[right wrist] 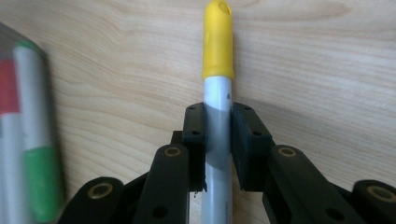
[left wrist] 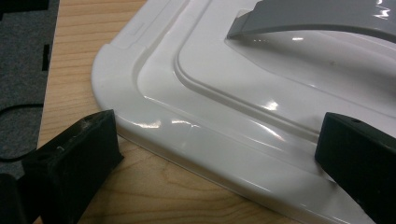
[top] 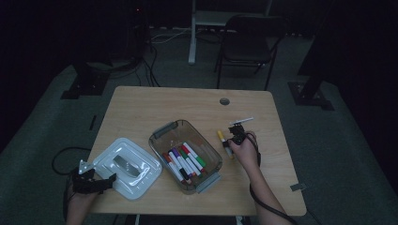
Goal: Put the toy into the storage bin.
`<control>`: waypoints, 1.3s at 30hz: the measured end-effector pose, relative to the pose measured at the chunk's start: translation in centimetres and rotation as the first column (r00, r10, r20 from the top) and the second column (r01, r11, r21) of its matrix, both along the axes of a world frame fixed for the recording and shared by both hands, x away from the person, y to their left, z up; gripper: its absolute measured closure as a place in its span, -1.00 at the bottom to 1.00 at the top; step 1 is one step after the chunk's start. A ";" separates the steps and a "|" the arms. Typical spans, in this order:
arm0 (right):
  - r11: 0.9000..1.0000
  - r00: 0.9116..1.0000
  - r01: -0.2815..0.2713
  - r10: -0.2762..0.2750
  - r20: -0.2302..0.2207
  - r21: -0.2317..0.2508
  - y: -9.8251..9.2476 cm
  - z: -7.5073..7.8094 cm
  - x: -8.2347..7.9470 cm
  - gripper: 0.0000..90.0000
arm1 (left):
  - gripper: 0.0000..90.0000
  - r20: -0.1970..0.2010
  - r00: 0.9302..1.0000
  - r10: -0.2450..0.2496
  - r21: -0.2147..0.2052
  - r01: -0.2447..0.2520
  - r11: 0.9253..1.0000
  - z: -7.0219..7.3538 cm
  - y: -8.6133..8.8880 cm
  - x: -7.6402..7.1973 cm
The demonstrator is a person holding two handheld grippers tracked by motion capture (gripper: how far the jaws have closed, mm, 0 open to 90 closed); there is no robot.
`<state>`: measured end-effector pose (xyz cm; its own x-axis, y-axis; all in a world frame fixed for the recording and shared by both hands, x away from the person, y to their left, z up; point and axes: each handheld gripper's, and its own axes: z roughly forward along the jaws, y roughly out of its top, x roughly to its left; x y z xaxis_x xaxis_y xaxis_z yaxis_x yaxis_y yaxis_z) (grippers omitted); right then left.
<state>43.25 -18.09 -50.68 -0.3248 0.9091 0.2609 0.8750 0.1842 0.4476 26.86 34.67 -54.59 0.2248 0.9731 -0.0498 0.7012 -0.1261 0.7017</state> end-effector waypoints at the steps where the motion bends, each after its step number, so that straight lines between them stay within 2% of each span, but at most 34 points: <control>1: 1.000 1.000 0.004 -0.004 0.011 0.004 -0.2 0.2 -0.1 0.70 | -0.99 0.000 1.000 0.000 0.000 0.000 1.000 0.0 0.0 0.0; 2: 1.000 1.000 -0.003 0.003 0.006 0.001 -0.3 0.5 -0.1 0.70 | -0.99 0.000 1.000 0.000 0.000 0.000 1.000 0.0 0.0 0.0; 3: 1.000 1.000 -0.002 0.002 0.012 0.016 -0.4 0.7 -0.2 0.70 | -0.99 0.000 1.000 0.000 0.000 0.000 1.000 0.0 0.0 0.0; 11: 0.999 0.998 -0.025 0.022 0.064 0.047 -0.9 3.4 -1.1 0.70 | -0.99 0.000 1.000 0.000 0.000 0.000 1.000 0.0 0.0 0.0; 17: 0.995 0.990 -0.059 0.048 0.136 0.081 -0.6 6.8 -2.3 0.70 | -0.99 0.000 1.000 0.000 0.000 0.000 1.000 0.0 0.0 0.0; 21: 0.988 0.976 -0.098 0.072 0.206 0.118 0.0 9.6 -3.5 0.70 | -0.99 0.000 1.000 0.000 0.000 0.000 1.000 0.0 0.0 0.0; 24: 0.983 0.965 -0.132 0.098 0.242 0.129 0.9 11.4 -4.3 0.70 | -0.99 0.000 1.000 0.001 0.000 -0.001 1.000 0.0 0.0 0.0; 28: 0.975 0.949 -0.186 0.148 0.279 0.118 2.3 13.1 -5.4 0.70 | -0.99 0.001 1.000 0.001 0.000 -0.001 1.000 0.0 0.0 0.0; 29: 0.975 0.949 -0.186 0.148 0.279 0.118 2.3 13.1 -5.4 0.70 | -0.99 0.001 1.000 0.001 0.000 -0.001 1.000 0.0 0.0 0.0; 30: 0.968 0.938 -0.215 0.166 0.305 0.133 3.0 13.9 -5.9 0.70 | -0.99 0.002 1.000 0.000 0.001 0.000 1.000 0.0 0.0 0.0; 33: 0.954 0.921 -0.261 0.201 0.333 0.149 4.2 14.9 -6.8 0.70 | -0.99 0.001 1.000 0.000 0.001 0.000 1.000 0.0 0.0 0.0; 36: 0.939 0.907 -0.309 0.243 0.344 0.153 5.5 15.8 -7.5 0.70 | -0.99 0.000 1.000 0.000 0.001 0.000 1.000 0.0 0.0 0.0; 39: 0.925 0.896 -0.349 0.282 0.343 0.150 6.9 16.3 -8.0 0.70 | -0.99 0.000 1.000 0.000 0.001 0.000 1.000 0.0 0.0 0.0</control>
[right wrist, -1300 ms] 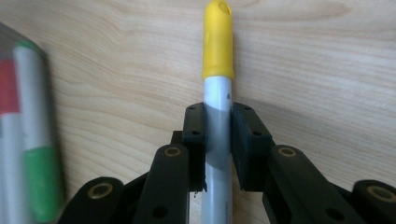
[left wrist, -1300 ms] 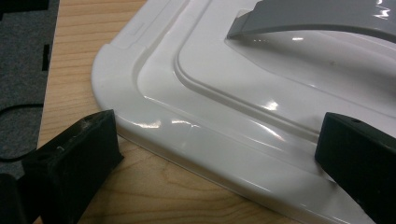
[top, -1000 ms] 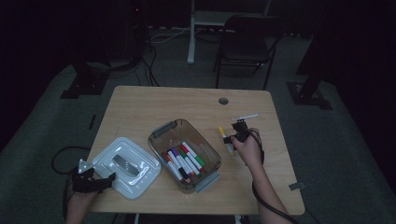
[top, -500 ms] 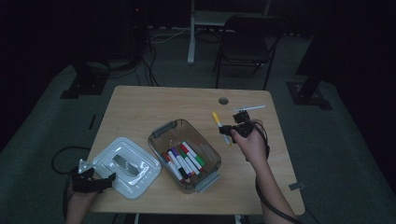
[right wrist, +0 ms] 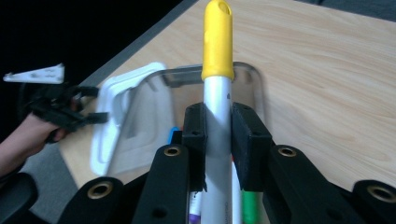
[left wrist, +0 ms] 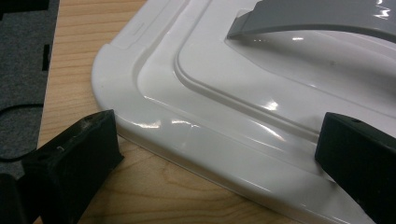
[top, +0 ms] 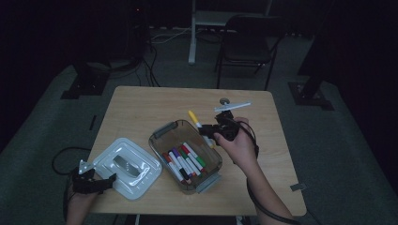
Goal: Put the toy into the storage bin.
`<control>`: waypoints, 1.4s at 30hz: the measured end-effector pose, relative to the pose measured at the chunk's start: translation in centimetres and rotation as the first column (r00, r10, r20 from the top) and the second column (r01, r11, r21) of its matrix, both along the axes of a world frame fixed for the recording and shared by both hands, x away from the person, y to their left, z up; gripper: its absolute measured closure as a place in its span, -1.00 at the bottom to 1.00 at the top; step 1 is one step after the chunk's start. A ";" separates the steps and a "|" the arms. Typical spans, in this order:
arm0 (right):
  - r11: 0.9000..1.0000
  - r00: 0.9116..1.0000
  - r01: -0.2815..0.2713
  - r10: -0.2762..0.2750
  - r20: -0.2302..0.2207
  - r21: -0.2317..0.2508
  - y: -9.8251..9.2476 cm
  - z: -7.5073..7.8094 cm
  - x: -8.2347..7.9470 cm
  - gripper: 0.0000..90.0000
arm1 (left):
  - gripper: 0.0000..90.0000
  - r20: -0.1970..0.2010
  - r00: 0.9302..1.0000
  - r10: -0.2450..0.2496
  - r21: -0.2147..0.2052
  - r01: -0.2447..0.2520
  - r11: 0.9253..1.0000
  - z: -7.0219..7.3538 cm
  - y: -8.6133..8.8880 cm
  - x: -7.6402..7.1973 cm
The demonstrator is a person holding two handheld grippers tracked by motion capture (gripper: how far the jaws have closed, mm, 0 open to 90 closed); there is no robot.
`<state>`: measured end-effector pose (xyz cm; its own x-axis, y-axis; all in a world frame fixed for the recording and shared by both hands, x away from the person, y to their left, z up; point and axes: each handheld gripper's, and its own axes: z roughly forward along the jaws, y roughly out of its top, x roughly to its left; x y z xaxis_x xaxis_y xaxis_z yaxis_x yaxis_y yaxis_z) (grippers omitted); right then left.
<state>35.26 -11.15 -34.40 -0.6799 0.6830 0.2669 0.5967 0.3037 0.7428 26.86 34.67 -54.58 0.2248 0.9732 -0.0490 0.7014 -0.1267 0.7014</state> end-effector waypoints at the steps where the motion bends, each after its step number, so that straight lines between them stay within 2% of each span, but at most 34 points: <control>1: 1.000 1.000 -0.019 0.019 -0.011 -0.007 0.5 0.1 -0.1 0.70 | -0.99 0.000 1.000 0.000 0.000 0.000 1.000 0.0 0.0 0.0; 2: 0.999 0.999 -0.032 0.032 -0.005 0.003 1.0 0.1 -0.2 0.70 | -0.99 0.000 1.000 0.000 0.000 0.000 1.000 0.0 0.0 0.0; 5: 0.998 0.998 -0.055 0.055 -0.002 -0.008 2.0 0.1 -0.6 0.70 | -0.99 0.000 1.000 0.000 0.000 0.000 1.000 0.0 0.0 0.0; 6: 0.997 0.997 -0.075 0.075 -0.001 -0.012 3.0 -0.1 -0.8 0.70 | -0.99 0.000 1.000 0.000 -0.001 0.000 1.000 0.0 0.0 0.0; 10: 0.992 0.992 -0.119 0.117 -0.040 -0.048 5.0 -1.4 -0.8 0.70 | -0.99 0.000 1.000 -0.001 -0.001 0.001 1.000 0.0 0.0 0.0; 14: 0.985 0.986 -0.158 0.153 -0.068 -0.065 6.6 -3.0 -0.4 0.70 | -0.99 0.000 1.000 -0.002 -0.001 0.002 1.000 0.0 0.0 0.0; 15: 0.984 0.983 -0.167 0.161 -0.085 -0.057 6.9 -3.4 -0.3 0.70 | -0.99 0.001 1.000 -0.001 -0.001 0.001 1.000 0.0 0.0 0.0; 17: 0.983 0.982 -0.172 0.165 -0.092 -0.069 7.2 -3.8 -0.2 0.70 | -0.99 0.002 1.000 -0.001 -0.001 0.001 1.000 0.0 0.0 0.0; 20: 0.978 0.976 -0.182 0.167 -0.137 -0.102 8.3 -5.5 0.4 0.69 | -0.99 0.002 1.000 -0.002 -0.001 0.002 1.000 0.0 0.0 0.0; 23: 0.973 0.965 -0.197 0.172 -0.198 -0.119 9.1 -7.0 0.7 0.69 | -0.99 0.002 1.000 -0.002 -0.001 0.002 1.000 0.0 0.0 0.0; 25: 0.970 0.954 -0.211 0.177 -0.244 -0.120 9.7 -7.9 0.8 0.69 | -0.99 0.002 1.000 -0.002 -0.001 0.002 1.000 0.0 0.0 0.0; 30: 0.960 0.935 -0.238 0.186 -0.301 -0.148 10.8 -9.3 0.9 0.69 | -0.99 0.002 1.000 -0.002 0.000 0.002 1.000 0.0 0.0 0.0; 32: 0.957 0.920 -0.254 0.195 -0.340 -0.138 11.2 -9.9 1.1 0.68 | -0.99 0.000 1.000 -0.004 0.001 0.004 1.000 0.0 0.0 0.0; 33: 0.957 0.920 -0.254 0.195 -0.340 -0.138 11.2 -9.9 1.1 0.68 | -0.99 0.000 1.000 -0.004 0.001 0.004 1.000 0.0 0.0 0.0; 34: 0.951 0.915 -0.263 0.193 -0.354 -0.162 11.5 -10.3 1.2 0.68 | -0.99 0.000 1.000 -0.004 0.001 0.004 1.000 0.0 0.0 0.0; 40: 0.933 0.898 -0.294 0.195 -0.393 -0.208 12.3 -11.2 1.4 0.63 | -0.99 0.000 1.000 -0.003 -0.001 0.003 1.000 0.0 0.0 0.0; 42: 0.928 0.900 -0.296 0.192 -0.391 -0.225 12.3 -11.4 1.5 0.54 | -0.99 0.000 1.000 -0.003 -0.001 0.003 1.000 0.0 0.0 0.0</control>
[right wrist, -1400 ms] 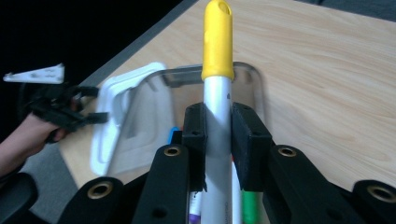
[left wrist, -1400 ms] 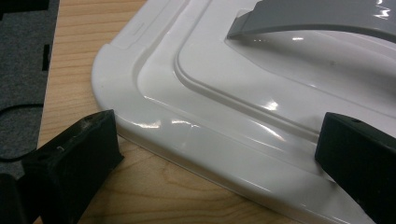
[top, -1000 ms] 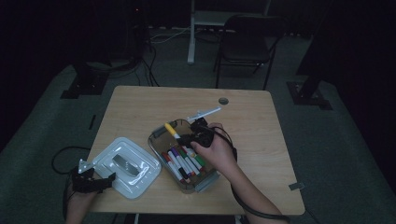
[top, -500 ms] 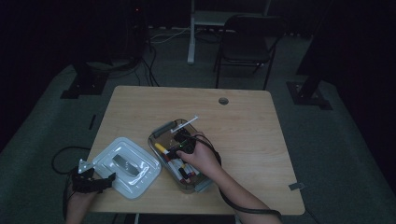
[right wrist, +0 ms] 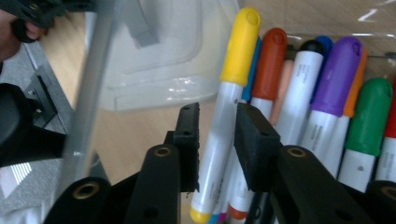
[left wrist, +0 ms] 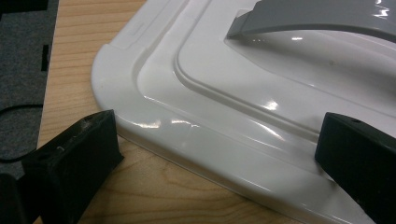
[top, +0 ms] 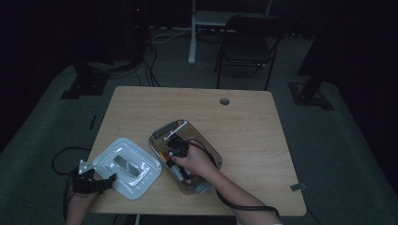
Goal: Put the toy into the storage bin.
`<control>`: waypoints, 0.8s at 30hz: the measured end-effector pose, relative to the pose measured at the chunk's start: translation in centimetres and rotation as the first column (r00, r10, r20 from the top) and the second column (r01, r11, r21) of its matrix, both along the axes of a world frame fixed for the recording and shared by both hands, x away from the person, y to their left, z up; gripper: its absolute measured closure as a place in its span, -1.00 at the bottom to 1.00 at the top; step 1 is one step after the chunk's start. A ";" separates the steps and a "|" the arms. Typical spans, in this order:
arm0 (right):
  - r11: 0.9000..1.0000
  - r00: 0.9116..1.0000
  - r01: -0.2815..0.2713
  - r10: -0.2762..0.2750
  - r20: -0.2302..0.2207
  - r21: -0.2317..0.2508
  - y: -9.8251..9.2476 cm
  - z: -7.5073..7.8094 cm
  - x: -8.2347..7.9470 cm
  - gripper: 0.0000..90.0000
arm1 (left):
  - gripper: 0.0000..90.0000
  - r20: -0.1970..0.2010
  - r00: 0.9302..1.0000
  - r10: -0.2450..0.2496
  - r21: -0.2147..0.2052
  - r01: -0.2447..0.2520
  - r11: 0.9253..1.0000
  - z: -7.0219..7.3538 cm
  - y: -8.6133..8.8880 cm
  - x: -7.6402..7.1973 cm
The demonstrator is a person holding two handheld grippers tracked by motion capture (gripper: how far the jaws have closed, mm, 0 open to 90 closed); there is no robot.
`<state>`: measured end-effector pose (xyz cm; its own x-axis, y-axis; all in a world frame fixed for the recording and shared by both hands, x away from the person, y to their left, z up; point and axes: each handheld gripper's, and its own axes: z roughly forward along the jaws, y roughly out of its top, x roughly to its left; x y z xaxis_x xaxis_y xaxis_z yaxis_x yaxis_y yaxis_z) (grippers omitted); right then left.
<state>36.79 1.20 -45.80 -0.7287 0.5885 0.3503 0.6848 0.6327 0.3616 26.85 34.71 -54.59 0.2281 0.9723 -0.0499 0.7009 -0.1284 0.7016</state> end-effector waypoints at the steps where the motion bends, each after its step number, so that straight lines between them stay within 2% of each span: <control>1: 1.000 1.000 0.000 0.000 -0.003 0.002 -0.1 0.0 0.1 0.50 | -0.99 0.000 1.000 0.000 0.000 0.000 1.000 0.0 0.0 0.0; 5: 1.000 0.999 0.004 -0.004 0.033 0.023 -0.7 0.7 0.0 0.37 | -0.99 0.000 1.000 -0.001 0.002 0.001 1.000 0.0 0.0 0.0; 7: 1.000 0.997 0.001 -0.003 0.073 0.028 -1.2 1.3 -0.1 0.27 | -0.99 0.001 1.000 -0.002 0.001 0.002 1.000 0.0 0.0 0.0; 10: 0.997 0.996 0.002 -0.009 0.092 0.075 -2.3 2.3 -0.2 0.15 | -0.99 0.001 1.000 0.000 0.000 0.000 1.000 0.0 0.0 0.0; 12: 0.996 0.991 0.002 -0.013 0.133 0.087 -3.1 2.9 -0.3 0.05 | -0.99 0.002 1.000 0.000 0.000 0.000 1.000 0.0 0.0 0.0; 14: 0.993 0.988 0.014 -0.032 0.152 0.121 -4.0 3.4 -0.3 0.00 | -0.99 0.002 1.000 0.000 0.001 0.000 1.000 0.0 0.0 0.0; 15: 0.991 0.985 0.012 -0.035 0.168 0.137 -4.5 3.7 -0.4 -0.07 | -0.99 0.002 1.000 0.000 0.001 0.000 1.000 0.0 0.0 0.0; 18: 0.987 0.976 0.009 -0.043 0.212 0.158 -5.9 4.6 -0.7 -0.08 | -0.99 0.002 1.000 0.000 0.001 0.000 1.000 0.0 0.0 0.0; 21: 0.980 0.968 0.025 -0.074 0.242 0.199 -7.5 5.8 -0.8 -0.11 | -0.99 0.002 1.000 0.001 0.000 -0.001 1.000 0.0 0.0 0.0; 23: 0.973 0.958 0.044 -0.106 0.268 0.227 -8.6 6.5 -0.8 -0.12 | -0.99 0.002 1.000 0.000 0.000 0.000 1.000 0.0 0.0 0.0; 24: 0.969 0.950 0.047 -0.119 0.289 0.243 -9.2 6.8 -0.8 -0.12 | -0.99 0.002 1.000 0.001 0.000 -0.001 1.000 0.0 0.0 0.0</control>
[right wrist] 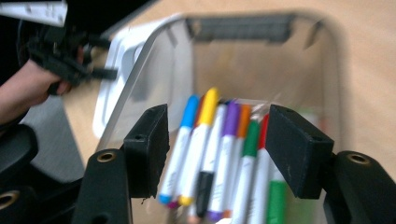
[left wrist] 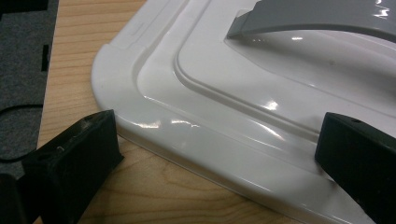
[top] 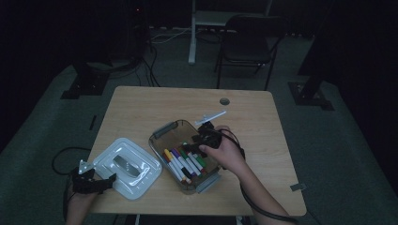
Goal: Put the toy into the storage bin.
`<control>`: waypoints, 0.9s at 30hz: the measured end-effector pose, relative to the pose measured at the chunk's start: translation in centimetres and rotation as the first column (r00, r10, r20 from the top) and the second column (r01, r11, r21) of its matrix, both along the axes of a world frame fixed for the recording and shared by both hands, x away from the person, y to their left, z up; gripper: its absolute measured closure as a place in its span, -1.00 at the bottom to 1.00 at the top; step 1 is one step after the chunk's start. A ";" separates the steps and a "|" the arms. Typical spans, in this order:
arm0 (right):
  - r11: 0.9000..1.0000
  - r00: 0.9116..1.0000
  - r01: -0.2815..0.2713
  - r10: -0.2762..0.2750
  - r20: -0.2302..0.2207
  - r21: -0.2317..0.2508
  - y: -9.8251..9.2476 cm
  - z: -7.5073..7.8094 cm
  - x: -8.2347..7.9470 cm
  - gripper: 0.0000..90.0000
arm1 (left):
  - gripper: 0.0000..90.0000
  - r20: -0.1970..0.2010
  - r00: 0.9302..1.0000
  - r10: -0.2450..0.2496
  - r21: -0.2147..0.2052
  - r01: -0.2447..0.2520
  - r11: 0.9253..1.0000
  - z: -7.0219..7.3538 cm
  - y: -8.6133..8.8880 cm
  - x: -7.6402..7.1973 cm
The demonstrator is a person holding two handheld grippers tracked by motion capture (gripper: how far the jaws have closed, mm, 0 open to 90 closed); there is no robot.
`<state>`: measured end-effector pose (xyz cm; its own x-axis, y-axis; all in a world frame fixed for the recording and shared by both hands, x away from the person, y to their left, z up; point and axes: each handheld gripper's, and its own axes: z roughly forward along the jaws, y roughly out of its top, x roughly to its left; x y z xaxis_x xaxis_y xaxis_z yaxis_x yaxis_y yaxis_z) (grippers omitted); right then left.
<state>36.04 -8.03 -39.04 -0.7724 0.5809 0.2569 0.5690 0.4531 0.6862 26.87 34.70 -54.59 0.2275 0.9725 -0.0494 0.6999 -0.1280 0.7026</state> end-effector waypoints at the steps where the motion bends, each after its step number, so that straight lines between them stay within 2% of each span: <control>1: 1.000 1.000 0.006 -0.007 0.027 0.017 -0.6 0.2 0.0 -0.13 | -0.99 0.000 1.000 0.000 0.000 0.000 1.000 0.0 0.0 0.0; 3: 0.999 0.998 0.023 -0.026 0.060 0.049 -1.7 0.3 0.1 -0.15 | -0.99 0.000 1.000 0.000 0.000 0.000 1.000 0.0 0.0 0.0; 5: 0.998 0.995 0.034 -0.039 0.097 0.054 -2.7 0.3 0.1 -0.18 | -0.99 0.000 1.000 0.000 0.000 0.000 1.000 0.0 0.0 0.0; 10: 0.996 0.990 0.066 -0.073 0.124 0.053 -4.4 0.1 0.4 -0.20 | -0.99 -0.001 1.000 -0.001 0.001 0.001 1.000 0.0 0.0 0.0; 13: 0.994 0.986 0.101 -0.106 0.129 0.044 -5.7 -0.3 0.6 -0.21 | -0.99 -0.001 1.000 -0.001 0.002 0.001 1.000 0.0 0.0 0.0; 18: 0.985 0.978 0.162 -0.168 0.124 0.057 -7.7 -1.3 1.0 -0.25 | -0.99 0.000 1.000 0.001 0.000 -0.001 1.000 0.0 0.0 0.0; 22: 0.975 0.969 0.216 -0.221 0.111 0.051 -9.1 -2.6 1.2 -0.27 | -0.99 -0.002 1.000 0.000 0.000 0.000 1.000 0.0 0.0 0.0; 24: 0.968 0.962 0.247 -0.250 0.113 0.042 -9.8 -3.4 1.4 -0.26 | -0.99 -0.002 1.000 0.000 0.000 0.000 1.000 0.0 0.0 0.0; 27: 0.957 0.955 0.286 -0.289 0.072 0.048 -10.8 -4.6 1.5 -0.23 | -0.99 -0.001 1.000 0.000 0.000 0.000 1.000 0.0 0.0 0.0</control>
<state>37.54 -18.85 -43.68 -0.5926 0.7725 0.2282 0.6161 0.2522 0.7462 26.86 34.70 -54.59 0.2275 0.9725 -0.0496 0.7010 -0.1282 0.7016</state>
